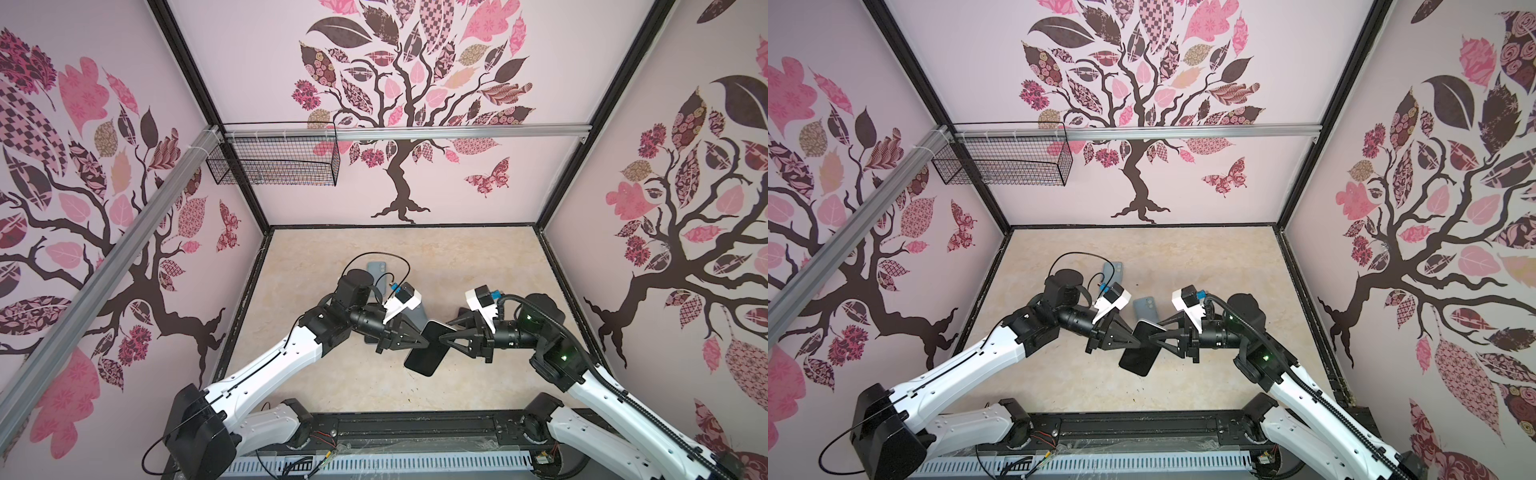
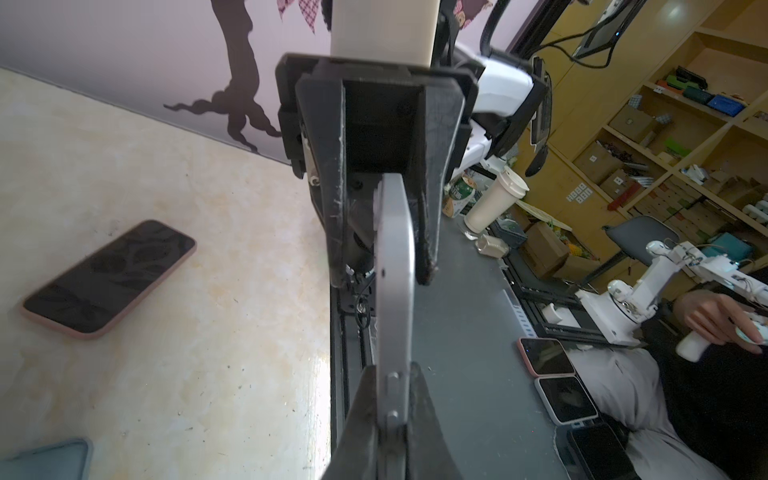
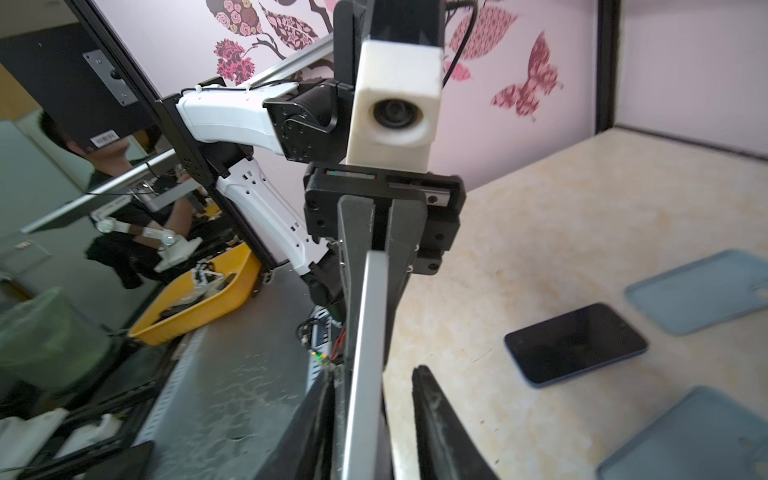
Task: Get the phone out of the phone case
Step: 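Hold the bare silver-framed phone upright between both grippers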
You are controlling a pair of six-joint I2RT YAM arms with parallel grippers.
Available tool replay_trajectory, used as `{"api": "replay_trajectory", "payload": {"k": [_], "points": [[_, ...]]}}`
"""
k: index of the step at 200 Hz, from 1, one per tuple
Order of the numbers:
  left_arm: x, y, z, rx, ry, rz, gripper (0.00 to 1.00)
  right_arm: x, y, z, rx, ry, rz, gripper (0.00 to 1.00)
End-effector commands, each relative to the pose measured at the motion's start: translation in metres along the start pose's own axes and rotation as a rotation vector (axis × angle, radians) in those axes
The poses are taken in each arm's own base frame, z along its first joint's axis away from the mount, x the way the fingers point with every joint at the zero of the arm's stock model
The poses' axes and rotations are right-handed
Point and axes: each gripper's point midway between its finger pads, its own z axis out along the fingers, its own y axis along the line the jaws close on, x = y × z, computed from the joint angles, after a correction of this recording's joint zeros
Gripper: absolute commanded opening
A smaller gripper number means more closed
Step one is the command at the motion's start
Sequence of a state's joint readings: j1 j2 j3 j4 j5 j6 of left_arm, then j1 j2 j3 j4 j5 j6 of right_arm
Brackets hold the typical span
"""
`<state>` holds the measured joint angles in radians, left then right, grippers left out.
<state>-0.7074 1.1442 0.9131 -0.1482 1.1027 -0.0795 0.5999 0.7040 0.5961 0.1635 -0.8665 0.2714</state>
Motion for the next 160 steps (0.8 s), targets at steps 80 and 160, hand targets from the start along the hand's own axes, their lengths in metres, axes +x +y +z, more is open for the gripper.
{"api": "replay_trajectory", "payload": {"k": [80,160], "points": [[-0.048,0.006,-0.009,-0.103,-0.237,0.015,0.00,-0.035,0.015,-0.012,-0.064,-0.309,0.005,0.38],[-0.048,0.006,-0.006,-0.086,-0.230,0.005,0.00,-0.035,0.022,-0.006,-0.138,-0.287,0.032,0.27]]}}
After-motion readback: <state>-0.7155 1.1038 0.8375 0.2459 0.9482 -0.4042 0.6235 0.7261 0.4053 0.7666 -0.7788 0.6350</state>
